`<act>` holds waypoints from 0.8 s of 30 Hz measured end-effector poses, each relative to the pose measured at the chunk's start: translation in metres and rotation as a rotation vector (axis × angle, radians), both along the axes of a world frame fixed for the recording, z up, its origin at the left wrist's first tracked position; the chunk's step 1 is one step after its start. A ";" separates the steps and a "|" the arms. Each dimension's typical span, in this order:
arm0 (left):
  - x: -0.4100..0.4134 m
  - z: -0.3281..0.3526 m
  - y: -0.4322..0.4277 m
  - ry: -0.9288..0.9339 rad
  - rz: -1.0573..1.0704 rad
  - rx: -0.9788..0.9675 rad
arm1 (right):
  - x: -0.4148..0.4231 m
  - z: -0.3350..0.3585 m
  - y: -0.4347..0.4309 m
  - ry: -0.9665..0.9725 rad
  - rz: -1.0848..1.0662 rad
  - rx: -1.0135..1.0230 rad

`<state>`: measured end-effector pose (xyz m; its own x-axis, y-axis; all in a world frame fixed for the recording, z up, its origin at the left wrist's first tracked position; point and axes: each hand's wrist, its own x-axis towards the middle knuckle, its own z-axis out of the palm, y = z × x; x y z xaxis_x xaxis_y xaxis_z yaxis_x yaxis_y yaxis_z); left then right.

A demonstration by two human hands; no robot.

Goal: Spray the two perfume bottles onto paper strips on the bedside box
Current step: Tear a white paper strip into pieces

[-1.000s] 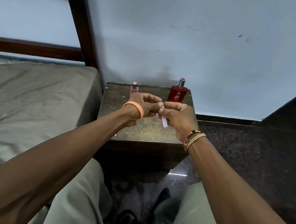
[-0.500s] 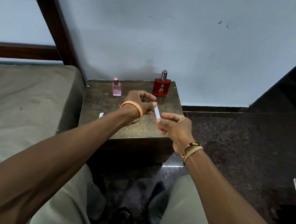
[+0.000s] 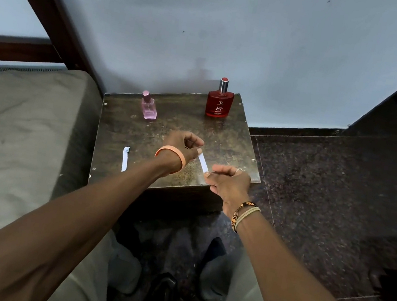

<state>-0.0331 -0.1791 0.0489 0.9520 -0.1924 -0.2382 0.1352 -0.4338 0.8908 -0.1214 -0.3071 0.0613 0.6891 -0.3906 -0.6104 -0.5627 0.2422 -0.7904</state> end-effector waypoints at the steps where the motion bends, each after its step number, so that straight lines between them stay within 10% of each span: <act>1: 0.003 -0.006 0.001 -0.014 -0.007 0.025 | 0.003 -0.004 0.002 0.013 -0.006 -0.001; 24: 0.033 -0.065 0.008 -0.208 -0.146 0.406 | 0.049 -0.051 0.017 0.228 0.081 -0.136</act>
